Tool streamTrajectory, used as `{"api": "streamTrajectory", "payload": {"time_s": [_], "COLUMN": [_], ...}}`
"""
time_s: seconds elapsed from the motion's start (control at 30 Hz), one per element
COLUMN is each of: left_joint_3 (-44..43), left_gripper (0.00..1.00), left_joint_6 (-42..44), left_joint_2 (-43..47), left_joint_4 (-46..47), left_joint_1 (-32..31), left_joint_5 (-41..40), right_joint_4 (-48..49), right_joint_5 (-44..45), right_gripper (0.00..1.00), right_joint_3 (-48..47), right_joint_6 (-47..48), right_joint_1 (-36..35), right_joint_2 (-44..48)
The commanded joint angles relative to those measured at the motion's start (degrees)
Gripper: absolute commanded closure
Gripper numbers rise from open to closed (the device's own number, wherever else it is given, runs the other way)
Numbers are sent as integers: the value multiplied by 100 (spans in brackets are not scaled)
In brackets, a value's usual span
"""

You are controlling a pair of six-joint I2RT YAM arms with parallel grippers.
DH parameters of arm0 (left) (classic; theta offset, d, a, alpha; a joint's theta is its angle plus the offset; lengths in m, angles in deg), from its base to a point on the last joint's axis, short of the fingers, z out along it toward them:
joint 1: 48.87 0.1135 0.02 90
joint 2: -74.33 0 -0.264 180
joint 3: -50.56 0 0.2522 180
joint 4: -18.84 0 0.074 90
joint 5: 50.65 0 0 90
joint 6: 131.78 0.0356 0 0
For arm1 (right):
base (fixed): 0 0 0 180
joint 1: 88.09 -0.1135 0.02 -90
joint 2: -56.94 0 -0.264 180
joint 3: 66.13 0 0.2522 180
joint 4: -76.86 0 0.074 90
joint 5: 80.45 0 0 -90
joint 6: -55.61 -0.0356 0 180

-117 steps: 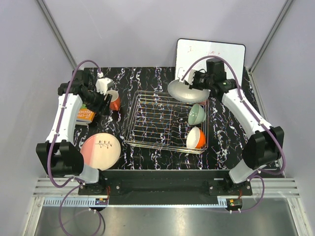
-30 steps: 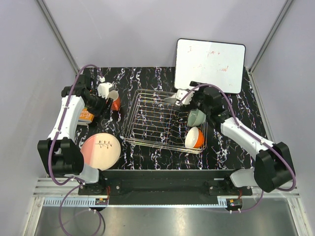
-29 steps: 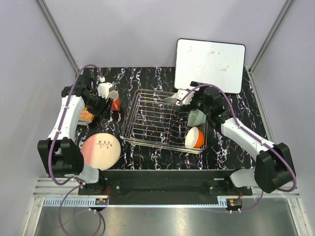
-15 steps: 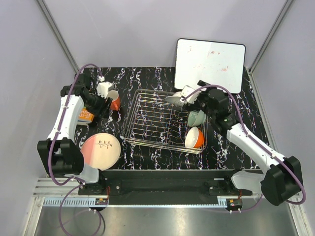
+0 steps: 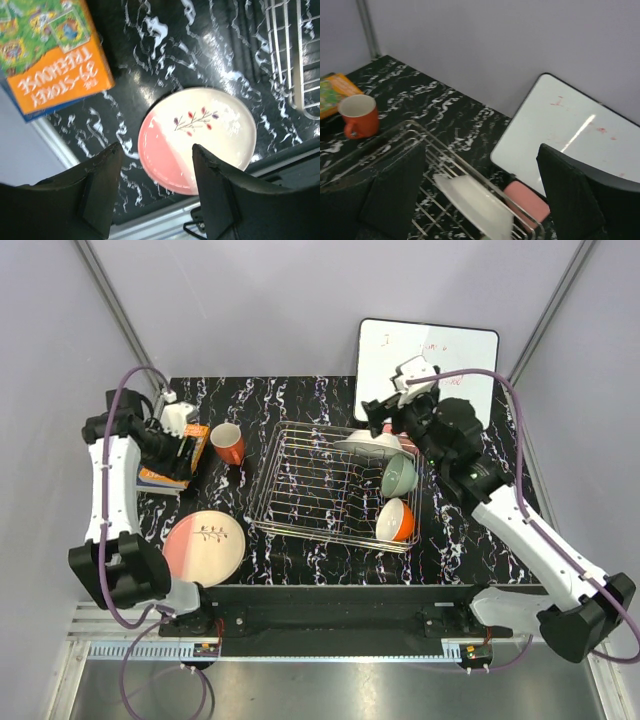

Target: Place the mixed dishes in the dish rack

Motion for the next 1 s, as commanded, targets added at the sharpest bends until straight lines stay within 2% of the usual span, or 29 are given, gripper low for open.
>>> {"api": "streamTrajectory", "payload": {"time_s": [0.0,0.03,0.07,0.1,0.13,0.17,0.2,0.23,0.27,0.33,0.37,0.4,0.43,0.47,0.6,0.73,0.87,0.97], "left_joint_3": [-88,-79,-53,-9,35,131,193,289,491,720,939,1045,1142,1317,1915,2521,2628,2576], "left_gripper": [38,38,38,38,38,38,38,38,39,39,39,39,39,39,39,39,40,40], "left_joint_6": [776,944,1285,1445,1603,1874,1999,2096,2271,2430,2587,2667,2798,2869,2967,2949,2905,2879], "left_joint_2": [410,453,471,480,489,489,480,472,463,454,454,463,480,480,612,682,647,560], "left_joint_4": [-555,-826,-959,-1091,-1310,-1381,-1478,-1496,-1505,-1532,-1532,-1523,-1523,-1523,-1225,-777,-452,-319], "left_joint_1": [620,743,1023,1165,1314,1603,1745,2007,2123,2473,2563,2659,2800,2853,2950,2950,2950,2994], "left_joint_5": [253,340,350,393,411,429,490,490,508,517,525,526,517,499,411,262,157,174], "right_joint_4": [-494,-608,-792,-872,-908,-699,-532,-200,561,421,-616,-1140,-1633,-1638,-1339,-1409,-1558,-1708], "right_joint_5": [635,846,1187,999,258,216,-37,-918,-1293,-1577,-1299,-827,-178,-85,-1040,-1094,-709,19], "right_gripper": [0,0,0,0,0,0,0,0,0,1,0,0,0,0,0,1,2,3], "right_joint_3": [-357,-793,-1032,-1261,-1576,-1606,-1354,-1081,-852,-1015,-1356,-2056,-2237,-2178,-1493,-930,-395,-139], "right_joint_6": [-1073,-969,-750,-774,-1070,-2361,-2739,-3161,-3348,-3211,-2913,-2571,-1950,-1830,-2013,-2014,-1952,-1856], "right_joint_1": [-891,-1441,-1699,-1875,-1912,-1904,-1877,-1764,-1702,-1858,-2034,-2244,-2603,-2685,-2703,-2703,-2869,-3124], "right_joint_2": [-701,-896,-1098,-1439,-1547,-1705,-1750,-1768,-1881,-2179,-2625,-2864,-3032,-3094,-2735,-2384,-2277,-2330]}}
